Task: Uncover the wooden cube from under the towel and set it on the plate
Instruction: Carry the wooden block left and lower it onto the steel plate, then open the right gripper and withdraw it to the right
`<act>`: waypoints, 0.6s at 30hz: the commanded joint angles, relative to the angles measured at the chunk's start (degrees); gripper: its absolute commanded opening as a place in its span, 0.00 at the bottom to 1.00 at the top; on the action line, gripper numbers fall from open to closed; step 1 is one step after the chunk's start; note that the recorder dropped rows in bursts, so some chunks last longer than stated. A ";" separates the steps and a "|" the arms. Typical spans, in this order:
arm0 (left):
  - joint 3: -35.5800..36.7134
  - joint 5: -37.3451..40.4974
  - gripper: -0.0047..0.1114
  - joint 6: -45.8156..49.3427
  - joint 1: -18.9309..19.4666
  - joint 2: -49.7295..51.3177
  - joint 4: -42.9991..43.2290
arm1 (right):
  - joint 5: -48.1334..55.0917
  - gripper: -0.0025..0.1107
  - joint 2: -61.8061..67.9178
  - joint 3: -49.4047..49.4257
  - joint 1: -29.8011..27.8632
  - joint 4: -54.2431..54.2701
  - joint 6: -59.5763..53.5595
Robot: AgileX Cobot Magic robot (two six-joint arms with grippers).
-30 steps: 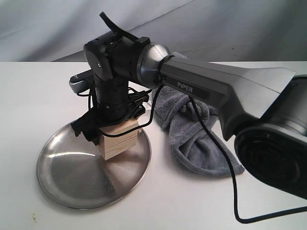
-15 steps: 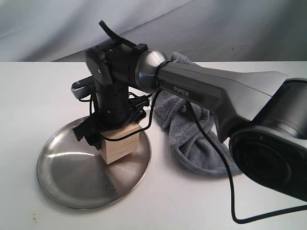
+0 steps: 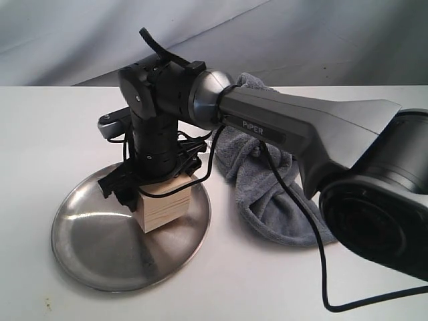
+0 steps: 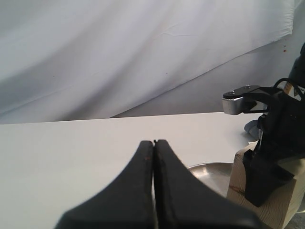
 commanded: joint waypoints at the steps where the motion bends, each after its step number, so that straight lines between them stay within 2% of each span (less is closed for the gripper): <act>1: 0.25 -0.12 0.04 -0.14 -0.28 -0.24 -0.10 | -0.10 0.69 -0.71 -0.75 0.05 0.46 0.00; 3: 0.25 -0.12 0.04 -0.14 -0.28 -0.24 -0.10 | -0.10 0.69 -0.71 -0.75 0.05 0.46 0.00; 11: 0.25 -0.12 0.04 -0.14 -0.28 -0.24 -0.10 | -0.10 0.84 -0.71 -0.75 0.05 0.46 0.10; 18: 0.25 -0.12 0.04 -0.14 -0.28 -0.24 -0.10 | 0.21 0.85 -0.71 -0.75 0.05 0.46 0.10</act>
